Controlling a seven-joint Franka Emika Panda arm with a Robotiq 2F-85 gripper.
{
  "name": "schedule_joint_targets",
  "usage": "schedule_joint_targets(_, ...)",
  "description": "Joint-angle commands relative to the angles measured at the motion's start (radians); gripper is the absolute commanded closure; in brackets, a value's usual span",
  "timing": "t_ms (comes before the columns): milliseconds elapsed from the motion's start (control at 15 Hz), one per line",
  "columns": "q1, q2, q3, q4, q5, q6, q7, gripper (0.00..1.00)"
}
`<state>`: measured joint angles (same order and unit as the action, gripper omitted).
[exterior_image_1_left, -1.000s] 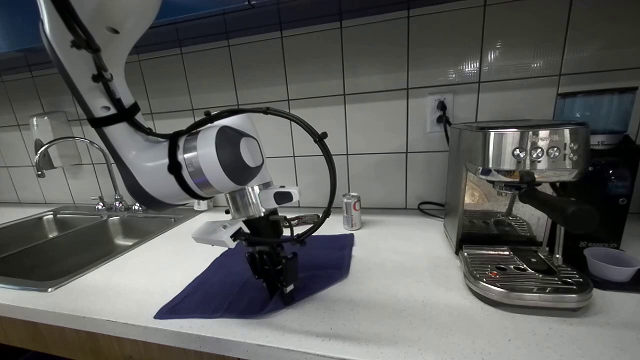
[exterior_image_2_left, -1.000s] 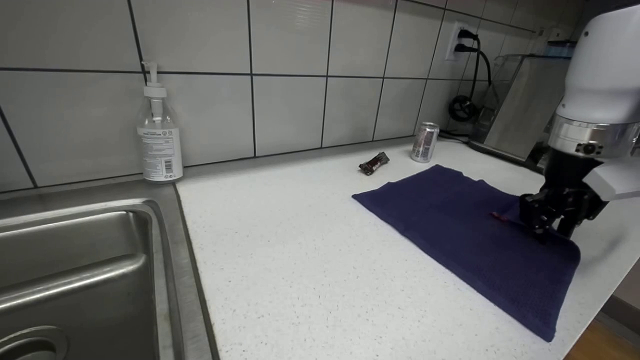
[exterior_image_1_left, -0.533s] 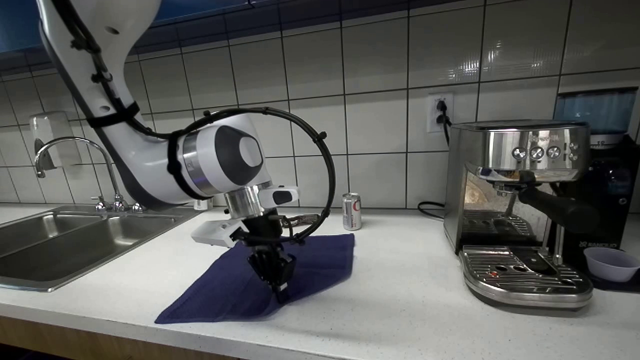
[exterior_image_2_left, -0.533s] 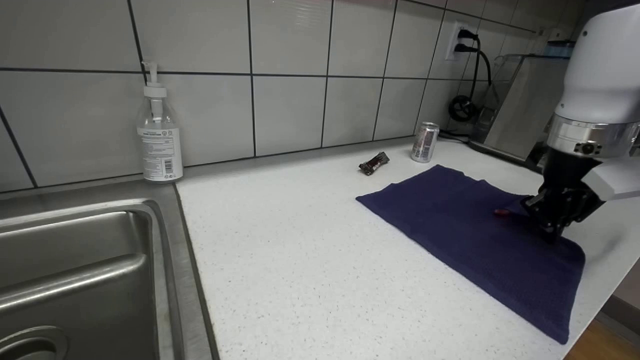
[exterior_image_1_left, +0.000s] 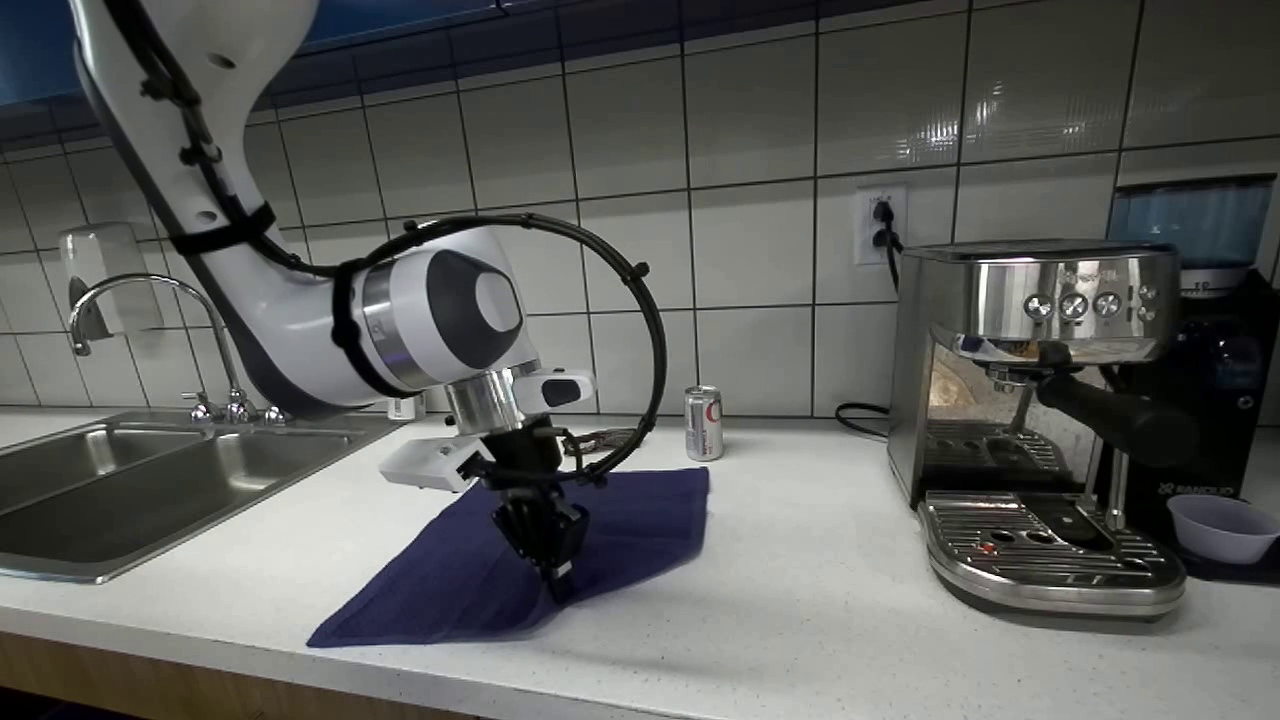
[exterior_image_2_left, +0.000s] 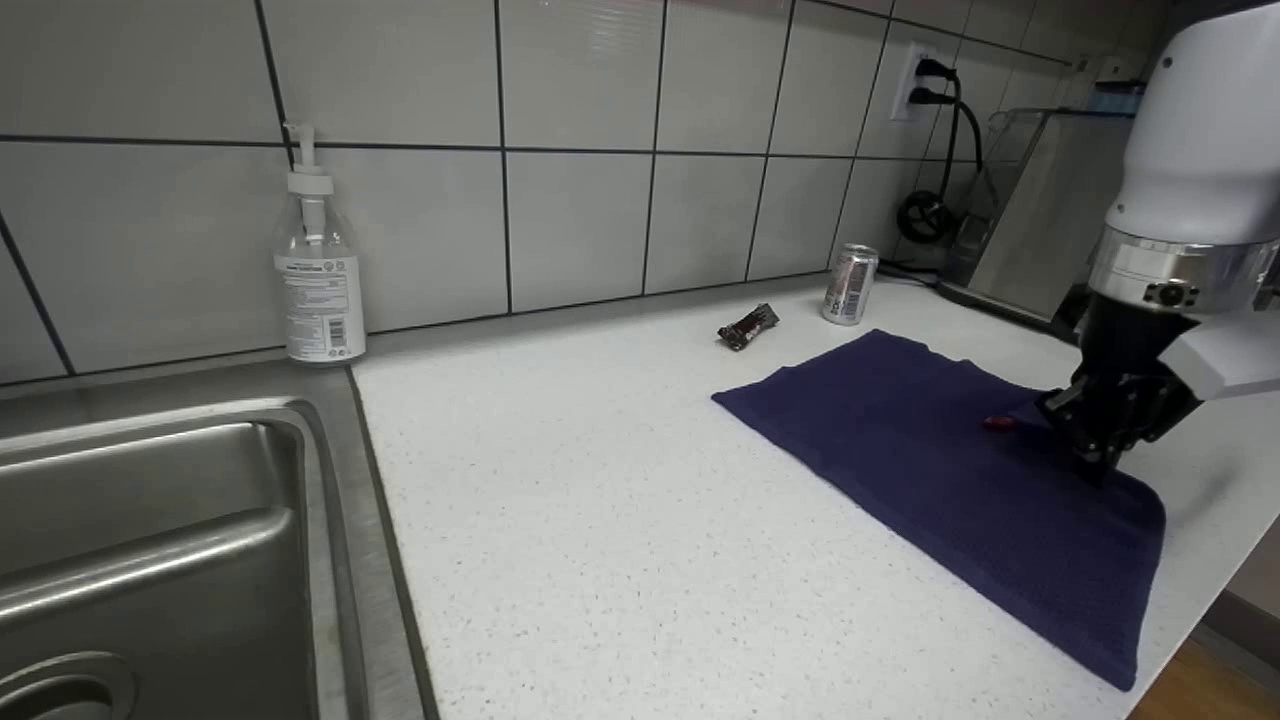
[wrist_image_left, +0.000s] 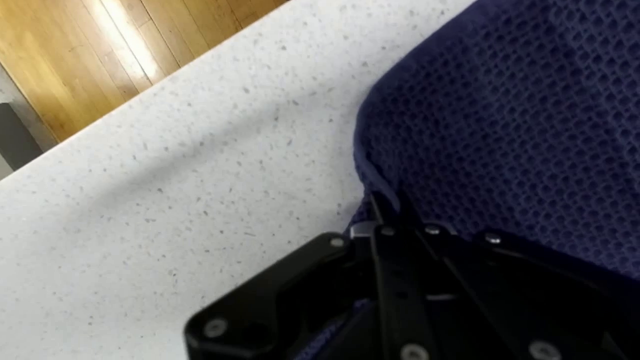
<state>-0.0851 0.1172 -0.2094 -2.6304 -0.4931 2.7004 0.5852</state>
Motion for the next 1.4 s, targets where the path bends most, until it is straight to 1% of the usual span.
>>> schedule_joint_targets(0,0.018,-0.032,-0.009,-0.002,-0.018,0.001,0.028,0.99)
schedule_joint_targets(667,0.024,-0.086,0.017,-0.004,-0.019,0.003,0.026,0.99)
schedule_joint_targets(1333,0.038,-0.105,0.071,0.0,-0.022,0.008,0.032,0.99)
